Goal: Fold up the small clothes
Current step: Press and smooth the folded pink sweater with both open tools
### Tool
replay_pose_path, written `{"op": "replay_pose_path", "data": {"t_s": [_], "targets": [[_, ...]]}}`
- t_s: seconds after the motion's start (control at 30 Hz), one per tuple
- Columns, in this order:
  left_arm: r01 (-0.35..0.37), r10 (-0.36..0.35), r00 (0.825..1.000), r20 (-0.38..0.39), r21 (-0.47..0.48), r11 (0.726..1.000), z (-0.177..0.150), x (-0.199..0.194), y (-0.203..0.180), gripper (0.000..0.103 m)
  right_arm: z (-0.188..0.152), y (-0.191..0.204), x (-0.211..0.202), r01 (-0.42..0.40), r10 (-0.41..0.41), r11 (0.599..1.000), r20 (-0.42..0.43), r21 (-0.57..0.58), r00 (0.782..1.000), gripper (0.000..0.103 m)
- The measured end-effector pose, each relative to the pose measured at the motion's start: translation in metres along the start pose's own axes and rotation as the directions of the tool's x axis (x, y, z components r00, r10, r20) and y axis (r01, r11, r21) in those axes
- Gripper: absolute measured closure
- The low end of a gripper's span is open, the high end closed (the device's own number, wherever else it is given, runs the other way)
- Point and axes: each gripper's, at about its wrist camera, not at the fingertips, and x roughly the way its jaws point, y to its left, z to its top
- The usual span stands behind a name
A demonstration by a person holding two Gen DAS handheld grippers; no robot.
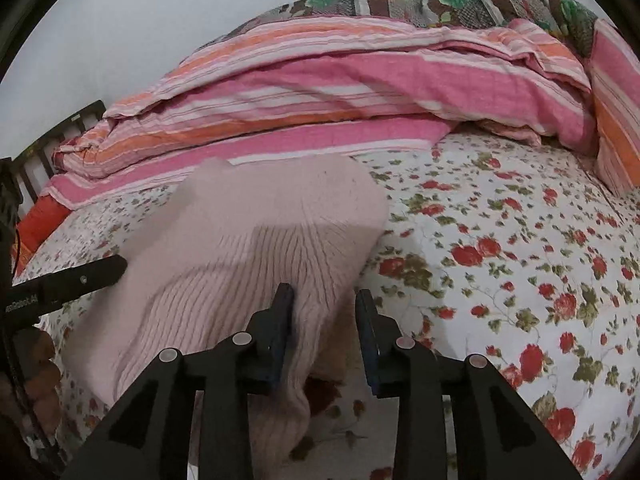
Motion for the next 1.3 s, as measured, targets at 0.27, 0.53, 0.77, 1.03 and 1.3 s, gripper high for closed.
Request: {"op": "replay_pose_path", "data": {"t_s": [0.27,0.53,0.77,1.03,1.3], "targets": [[-0.033,0.032,0.999,0.011,0.04,0.999,-0.002,0.009,-0.005,0.016,0.017,-0.005,-0.005,-0.026,0.027,0.999,-0.009,0.028,1.0,0.063],[-0.041,0.041,0.999,0.015,0.063,0.997,-0.002,0.014,-0.007,0.013,0.031,0.006,0.024,0.022,-0.023,0.999,-0.021,-0.034,1.0,0.053],[-0.064,0.062,0.998,0.031,0.081,0.995,-0.004,0.015,-0.01,0.012,0.026,0.001,0.03,0.027,-0.027,1.0,-0.021,-0.012,0.999,0.05],[-0.073,0.071,0.997,0.03,0.085,0.994,-0.007,0.005,-0.011,0.013,0.028,0.0,0.03,0.021,-0.022,1.0,-0.036,-0.019,0.999,0.05],[-0.052,0.052,0.999,0.008,0.099,0.994,-0.02,-0.02,-0.01,0.015,0.03,0.0,0.021,0.059,-0.06,0.998,-0.045,-0.027,0.997,0.043]]}}
